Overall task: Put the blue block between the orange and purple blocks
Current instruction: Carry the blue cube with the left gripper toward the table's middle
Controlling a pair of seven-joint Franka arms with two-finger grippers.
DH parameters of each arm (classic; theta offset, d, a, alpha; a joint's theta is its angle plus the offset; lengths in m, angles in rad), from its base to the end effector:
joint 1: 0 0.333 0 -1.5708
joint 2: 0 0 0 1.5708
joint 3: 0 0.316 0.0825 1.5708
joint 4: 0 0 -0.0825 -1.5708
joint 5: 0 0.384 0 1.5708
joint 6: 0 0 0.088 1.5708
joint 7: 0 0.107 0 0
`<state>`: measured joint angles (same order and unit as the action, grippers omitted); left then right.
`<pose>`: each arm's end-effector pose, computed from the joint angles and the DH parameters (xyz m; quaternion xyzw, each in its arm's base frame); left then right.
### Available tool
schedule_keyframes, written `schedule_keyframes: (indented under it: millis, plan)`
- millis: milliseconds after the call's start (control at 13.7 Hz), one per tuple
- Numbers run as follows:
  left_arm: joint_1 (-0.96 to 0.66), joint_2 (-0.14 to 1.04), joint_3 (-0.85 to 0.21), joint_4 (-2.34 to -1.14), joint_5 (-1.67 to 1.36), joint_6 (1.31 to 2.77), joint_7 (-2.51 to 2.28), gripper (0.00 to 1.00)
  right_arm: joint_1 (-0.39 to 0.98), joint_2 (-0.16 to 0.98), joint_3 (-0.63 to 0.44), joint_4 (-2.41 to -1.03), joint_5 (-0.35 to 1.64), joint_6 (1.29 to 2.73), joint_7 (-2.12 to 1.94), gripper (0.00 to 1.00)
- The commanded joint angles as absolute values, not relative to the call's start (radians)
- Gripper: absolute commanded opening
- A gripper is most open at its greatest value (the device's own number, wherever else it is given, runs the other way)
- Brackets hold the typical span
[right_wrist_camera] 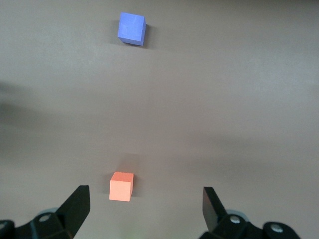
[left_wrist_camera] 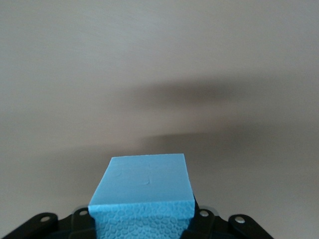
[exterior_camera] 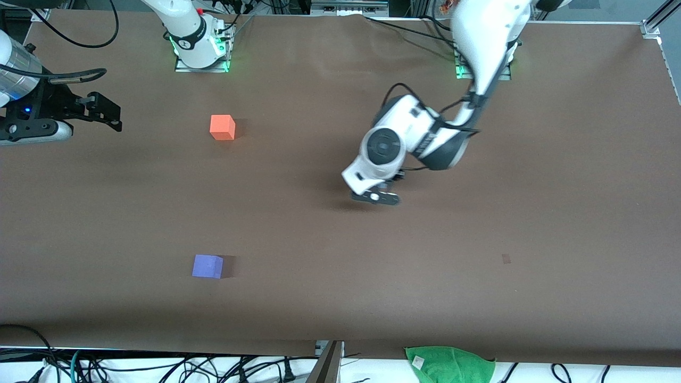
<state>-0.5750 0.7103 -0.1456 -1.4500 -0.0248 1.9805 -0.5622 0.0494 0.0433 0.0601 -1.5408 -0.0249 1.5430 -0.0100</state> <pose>0.5374 -0.4510 0.2571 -0.9927 0.0596 0.1048 0.0039 0.5617 0.0582 0.6121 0.9979 0.0596 -0.0199 0.0122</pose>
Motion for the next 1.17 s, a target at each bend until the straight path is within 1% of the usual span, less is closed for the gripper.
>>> schedule_keyframes:
  millis: [0,146,219,292,365,438,511,730,803,949,1022,1095]
  plan:
    - [-0.618,0.767,-0.126,-1.454,-0.04,2.057,-0.607,0.05,0.052,0.049,0.058,-1.528,-0.026,1.545,-0.02,1.0]
    - [-0.635,0.805,-0.126,-1.459,-0.034,2.101,-0.624,0.04,0.054,0.049,0.058,-1.528,-0.026,1.543,-0.02,1.0]
    - [-0.638,0.814,-0.126,-1.462,-0.032,2.117,-0.636,0.06,0.054,0.052,0.058,-1.528,-0.026,1.545,-0.018,1.0]
    - [-0.646,0.821,-0.124,-1.46,-0.032,2.118,-0.647,0.12,0.054,0.063,0.058,-1.528,-0.026,1.543,-0.02,1.0]
    - [-0.646,0.822,-0.126,-1.462,-0.032,2.118,-0.656,0.27,0.054,0.064,0.058,-1.528,-0.025,1.545,-0.02,1.0]
    - [-0.644,0.821,-0.126,-1.462,-0.032,2.117,-0.658,0.46,0.052,0.064,0.058,-1.528,-0.025,1.545,-0.02,1.0]
    - [-0.643,0.821,-0.126,-1.463,-0.032,2.115,-0.66,0.99,0.052,0.066,0.058,-1.528,-0.025,1.545,-0.02,1.0]
    - [-0.629,0.798,-0.126,-1.471,-0.032,2.094,-0.661,1.0,0.054,0.086,0.058,-1.528,-0.028,1.543,-0.021,1.0]
    - [-0.627,0.769,-0.124,-1.465,-0.032,2.054,-0.66,1.0,0.054,0.087,0.058,-1.528,-0.028,1.545,-0.021,1.0]
    - [-0.615,0.675,-0.123,-1.46,-0.034,1.953,-0.649,1.0,0.058,0.098,0.06,-1.529,-0.032,1.546,-0.023,1.0]
    - [-0.595,0.625,-0.126,-1.456,-0.044,1.909,-0.646,1.0,0.069,0.138,0.06,-1.529,-0.037,1.545,-0.021,1.0]
    - [-0.582,0.568,-0.127,-1.454,-0.046,1.864,-0.644,1.0,0.069,0.15,0.058,-1.529,-0.037,1.546,-0.023,1.0]
